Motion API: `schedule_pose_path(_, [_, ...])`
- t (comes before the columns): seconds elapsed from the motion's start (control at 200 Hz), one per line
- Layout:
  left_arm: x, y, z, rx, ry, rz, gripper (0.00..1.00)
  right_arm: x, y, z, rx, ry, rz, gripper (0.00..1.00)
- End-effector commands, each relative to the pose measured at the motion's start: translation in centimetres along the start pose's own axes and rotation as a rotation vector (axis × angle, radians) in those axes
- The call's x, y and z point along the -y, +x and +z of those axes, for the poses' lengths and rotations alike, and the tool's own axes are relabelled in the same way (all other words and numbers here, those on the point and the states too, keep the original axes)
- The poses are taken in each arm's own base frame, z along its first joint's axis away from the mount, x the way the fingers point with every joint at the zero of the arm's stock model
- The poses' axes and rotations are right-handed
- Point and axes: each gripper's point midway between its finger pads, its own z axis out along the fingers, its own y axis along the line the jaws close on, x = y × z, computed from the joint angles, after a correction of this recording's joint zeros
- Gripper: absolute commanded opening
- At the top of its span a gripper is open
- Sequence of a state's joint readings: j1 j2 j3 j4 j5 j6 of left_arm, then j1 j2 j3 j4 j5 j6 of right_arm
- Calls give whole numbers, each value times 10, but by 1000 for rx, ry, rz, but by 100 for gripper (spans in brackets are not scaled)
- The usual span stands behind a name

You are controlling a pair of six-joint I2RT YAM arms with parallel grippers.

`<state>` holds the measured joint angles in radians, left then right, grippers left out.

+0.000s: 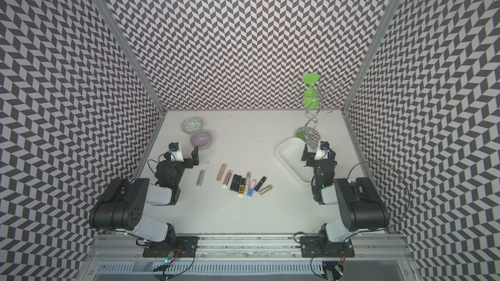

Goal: Put the lipstick into the storage box
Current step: Pick up the storage box at the center of the board.

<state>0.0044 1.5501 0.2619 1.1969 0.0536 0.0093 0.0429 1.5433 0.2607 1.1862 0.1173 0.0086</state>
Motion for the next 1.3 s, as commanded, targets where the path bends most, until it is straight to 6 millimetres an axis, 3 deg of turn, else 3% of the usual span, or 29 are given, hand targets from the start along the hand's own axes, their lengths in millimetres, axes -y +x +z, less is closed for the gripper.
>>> schedule_pose_path(0.0, [0, -8, 2, 27, -1, 10, 99, -1, -16, 0, 57, 6, 4, 100])
schedule_pose_path(1.142, [0, -9, 1, 42, 13, 5, 99, 0, -16, 0, 55, 5, 2, 99])
schedule_pose_path(1.297, [-13, -17, 15, -13, -42, -34, 99, 23, -32, -1, 87, 146, 66, 99])
